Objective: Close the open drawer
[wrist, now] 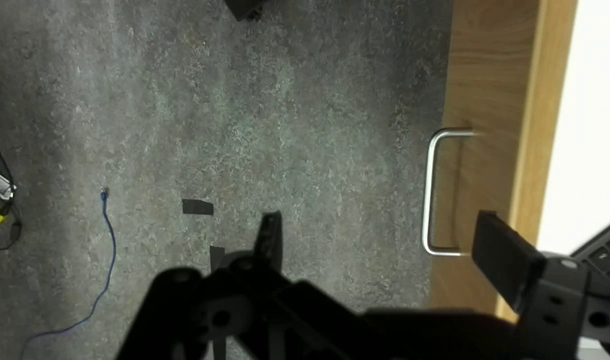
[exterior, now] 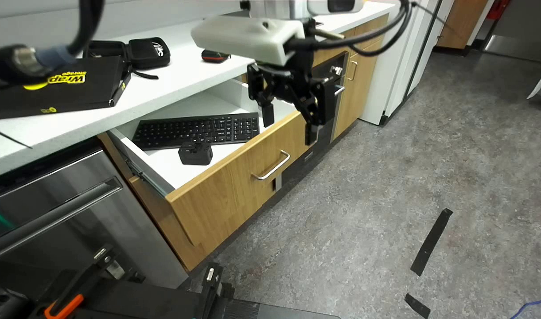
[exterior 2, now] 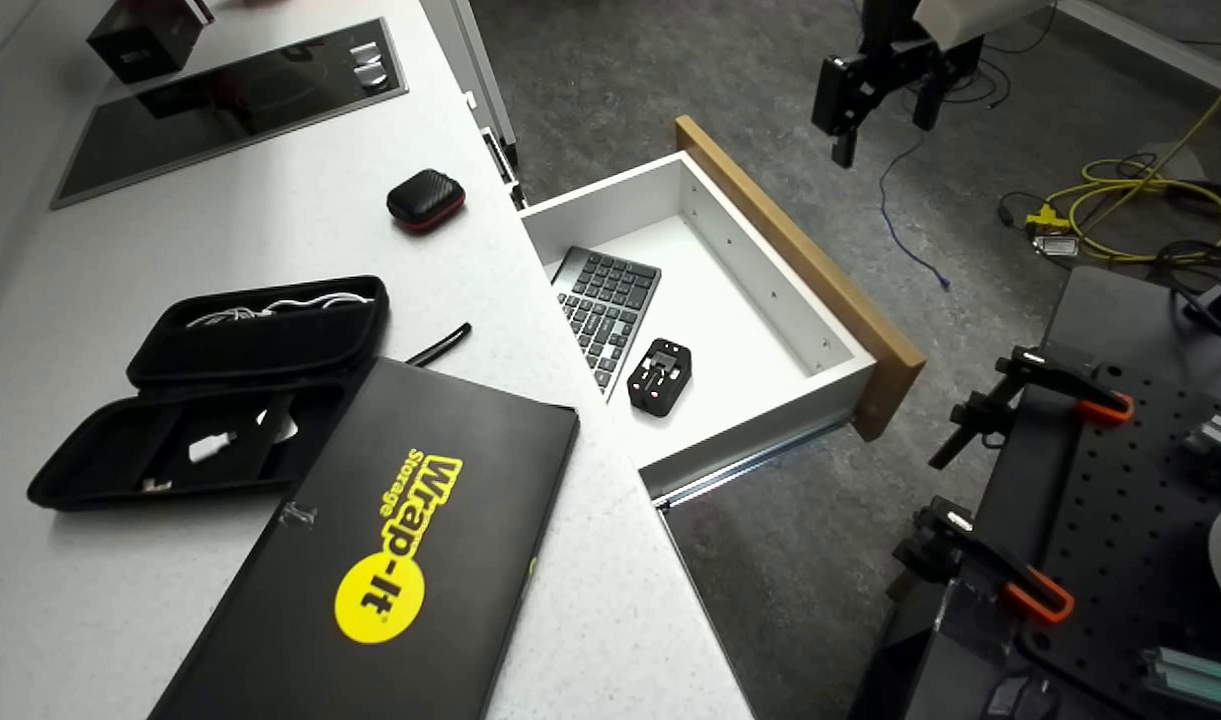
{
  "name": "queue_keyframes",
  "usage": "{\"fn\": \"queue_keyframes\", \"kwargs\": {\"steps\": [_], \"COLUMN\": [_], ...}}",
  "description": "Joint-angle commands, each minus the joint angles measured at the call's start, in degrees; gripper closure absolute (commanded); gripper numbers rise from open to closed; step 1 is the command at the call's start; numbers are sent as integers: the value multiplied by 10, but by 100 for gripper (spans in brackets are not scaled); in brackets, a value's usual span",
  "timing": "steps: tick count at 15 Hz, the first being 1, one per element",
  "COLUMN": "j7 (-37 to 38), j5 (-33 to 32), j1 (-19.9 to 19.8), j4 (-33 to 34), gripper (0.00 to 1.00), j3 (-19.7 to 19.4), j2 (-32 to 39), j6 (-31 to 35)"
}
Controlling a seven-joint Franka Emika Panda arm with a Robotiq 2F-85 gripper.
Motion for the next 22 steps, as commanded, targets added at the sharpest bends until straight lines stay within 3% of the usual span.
{"fn": "queue_keyframes", "kwargs": {"steps": [1,5,9,12,14,15,17,18,20,22], "j7": [2,0,128,247,316,324,308,293,236,194], "j5": [4,6,-105,-193,-221,-199,-124,-87,16,83], "j1": [8,12,15,38,75,87,88,84,50,40], "j4": [11,18,24,65,98,112,130,136,151,164], "gripper": [0,0,0,0,0,0,0,0,0,0], "j3": [-15,-18,-38,-92,-139,-148,-129,-111,-38,4], "j2": [24,41,98,174,229,254,286,295,305,317], "j6": [3,3,128,186,216,220,213,207,181,186]}}
